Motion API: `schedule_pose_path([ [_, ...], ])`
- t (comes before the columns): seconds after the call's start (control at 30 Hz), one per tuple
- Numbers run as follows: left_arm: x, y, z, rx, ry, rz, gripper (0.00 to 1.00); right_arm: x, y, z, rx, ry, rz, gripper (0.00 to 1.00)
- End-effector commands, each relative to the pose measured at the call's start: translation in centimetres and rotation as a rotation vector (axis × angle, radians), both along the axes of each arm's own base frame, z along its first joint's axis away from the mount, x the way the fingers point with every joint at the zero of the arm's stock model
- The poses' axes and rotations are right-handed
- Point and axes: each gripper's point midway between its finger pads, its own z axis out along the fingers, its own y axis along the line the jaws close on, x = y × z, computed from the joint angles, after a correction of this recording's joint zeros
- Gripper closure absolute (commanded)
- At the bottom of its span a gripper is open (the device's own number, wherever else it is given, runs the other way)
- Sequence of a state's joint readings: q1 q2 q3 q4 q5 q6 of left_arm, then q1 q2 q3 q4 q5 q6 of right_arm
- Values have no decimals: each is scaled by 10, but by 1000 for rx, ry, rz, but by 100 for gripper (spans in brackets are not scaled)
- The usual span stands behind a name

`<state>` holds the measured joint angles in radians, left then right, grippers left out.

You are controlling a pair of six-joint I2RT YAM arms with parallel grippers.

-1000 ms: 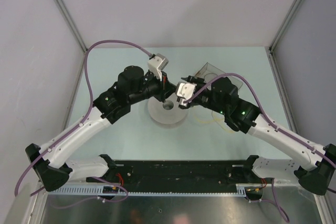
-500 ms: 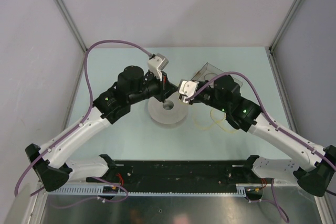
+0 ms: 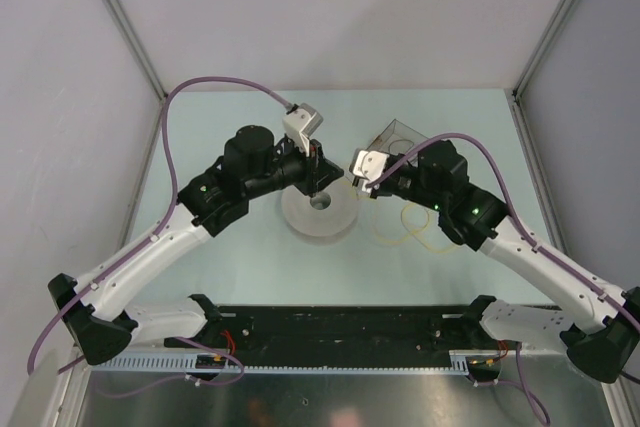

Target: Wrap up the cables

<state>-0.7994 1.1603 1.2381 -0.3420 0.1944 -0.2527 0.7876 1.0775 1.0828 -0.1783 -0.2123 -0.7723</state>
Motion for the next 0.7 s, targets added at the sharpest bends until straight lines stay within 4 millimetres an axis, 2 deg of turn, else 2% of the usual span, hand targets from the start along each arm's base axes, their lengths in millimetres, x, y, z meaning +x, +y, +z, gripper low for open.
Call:
schedule_pose_path([
  [0.0, -4, -7, 27, -44, -79, -55, 74, -8, -4, 13, 71, 31, 22, 100],
  [0.17, -7, -14, 17, -34, -55, -96, 67, -9, -7, 16, 103, 56, 27, 100],
  [0.33, -8, -20, 11, -39, -27, -121, 65, -14, -7, 22, 134, 69, 40, 100],
  [0.43, -7, -22, 11, -41, -25, -120, 72, -17, -7, 23, 141, 80, 55, 100],
  [0.5, -8, -23, 14, -51, -29, -129, 90, -19, -7, 20, 135, 94, 58, 100],
  [0.53, -9, -22, 19, -60, -37, -130, 95, -19, -8, 16, 124, 108, 57, 100],
  [0.67, -12, -12, 33, -100, -71, -108, 100, -17, -14, -3, 85, 151, 50, 100],
])
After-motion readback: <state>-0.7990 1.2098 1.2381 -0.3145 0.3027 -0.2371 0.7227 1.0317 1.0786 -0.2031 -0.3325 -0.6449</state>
